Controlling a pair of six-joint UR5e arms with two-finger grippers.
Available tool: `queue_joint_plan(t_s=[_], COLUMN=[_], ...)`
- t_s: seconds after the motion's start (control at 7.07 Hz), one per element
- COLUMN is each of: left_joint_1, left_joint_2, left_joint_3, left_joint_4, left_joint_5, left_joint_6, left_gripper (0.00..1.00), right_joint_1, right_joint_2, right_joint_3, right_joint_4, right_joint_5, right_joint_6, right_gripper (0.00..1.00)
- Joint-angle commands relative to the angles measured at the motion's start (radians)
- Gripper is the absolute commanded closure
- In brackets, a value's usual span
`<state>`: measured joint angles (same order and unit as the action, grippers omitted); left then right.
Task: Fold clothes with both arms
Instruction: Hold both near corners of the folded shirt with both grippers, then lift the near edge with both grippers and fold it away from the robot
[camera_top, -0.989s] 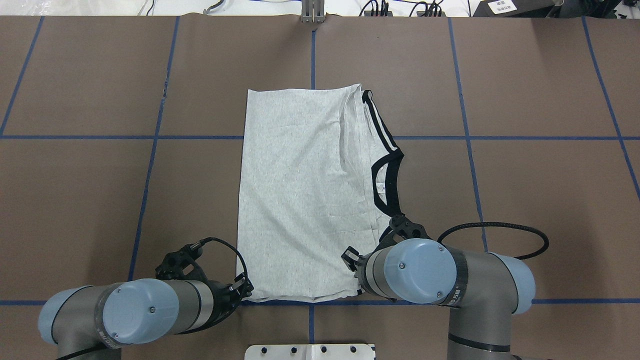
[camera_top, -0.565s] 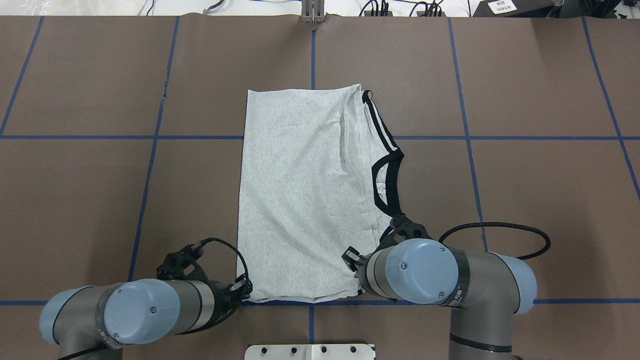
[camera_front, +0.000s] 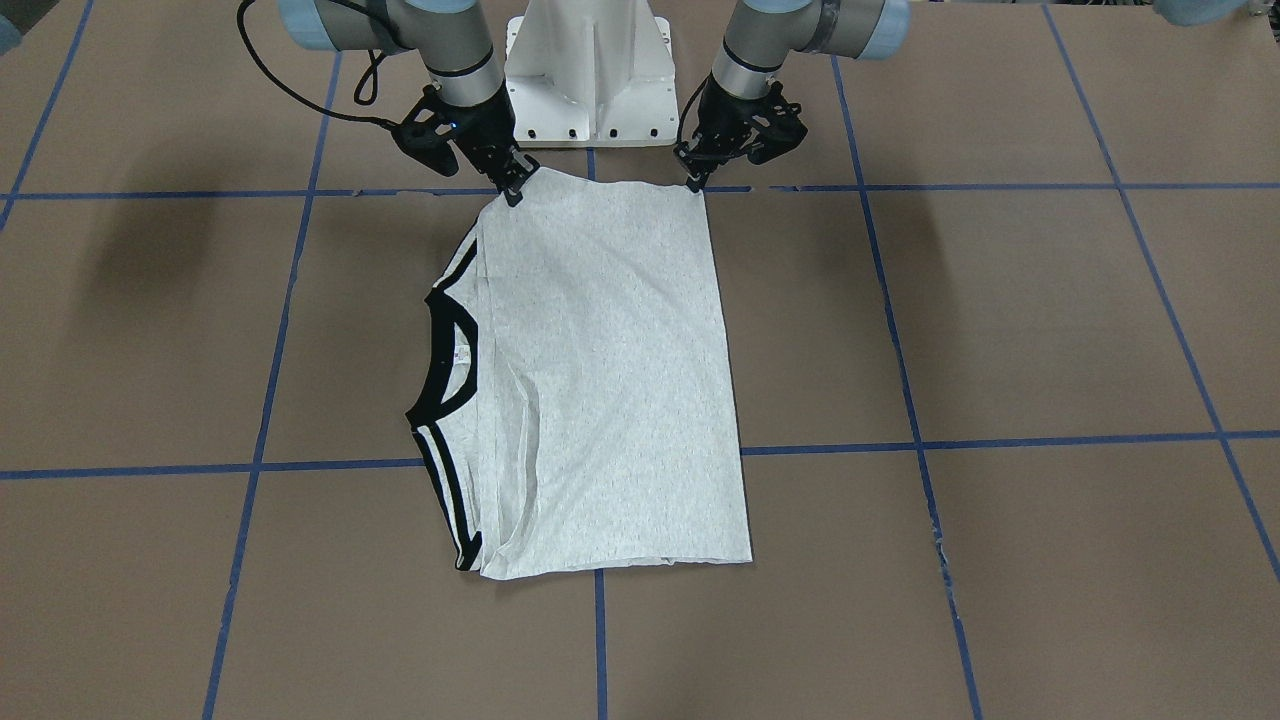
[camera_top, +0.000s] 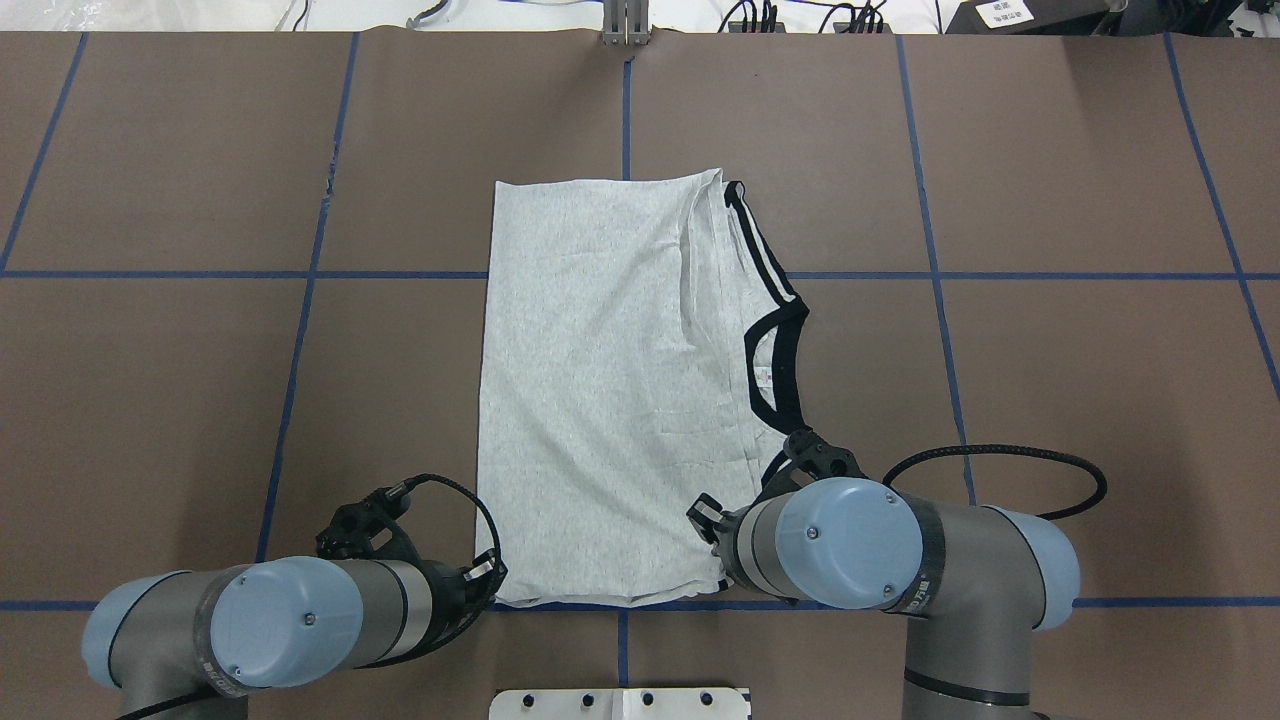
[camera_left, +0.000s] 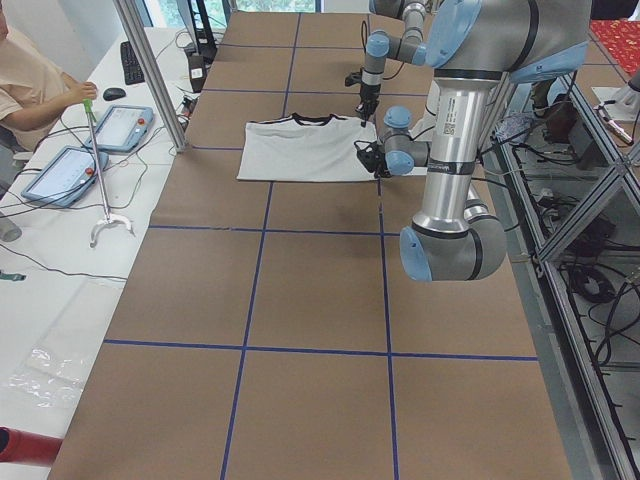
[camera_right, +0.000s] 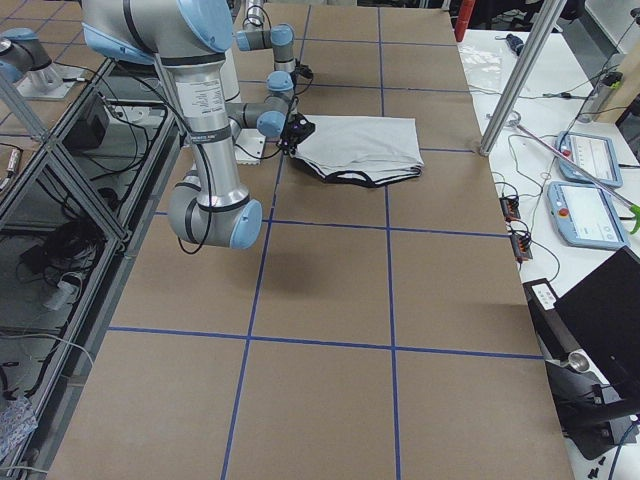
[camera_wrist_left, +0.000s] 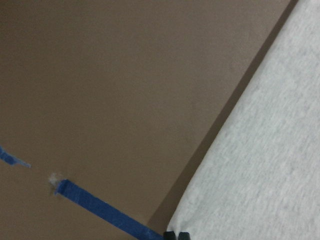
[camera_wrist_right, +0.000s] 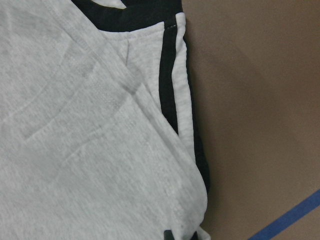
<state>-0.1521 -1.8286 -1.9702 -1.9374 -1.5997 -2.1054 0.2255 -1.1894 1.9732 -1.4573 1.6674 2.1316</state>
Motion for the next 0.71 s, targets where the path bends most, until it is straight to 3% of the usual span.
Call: queue_joint_plan(t_s=[0.0,0.42,0.57], left_joint_1=[-0.004,0.005,0.006], left_joint_2=[-0.02,-0.006,-0.008], left_joint_3=[-0.039,-0.24,-0.313], left_joint_4=[0.0,0.005,0.052], left_joint_5=[-0.002,-0.005,-0.009], left_joint_6=[-0.008,-0.039,-0.044], left_gripper=[1.0,1.0,1.0], right_joint_1=[0.0,-0.061,-0.061], right_joint_2=[0.001,-0.103,-0.104], right_joint_3=[0.003,0.177,0.24], right_joint_4=[0.0,-0.017,-0.073], right_joint_5=[0.0,-0.002,0.0], right_joint_6=[0.001,0.062,0.062], right_gripper=[1.0,1.0,1.0])
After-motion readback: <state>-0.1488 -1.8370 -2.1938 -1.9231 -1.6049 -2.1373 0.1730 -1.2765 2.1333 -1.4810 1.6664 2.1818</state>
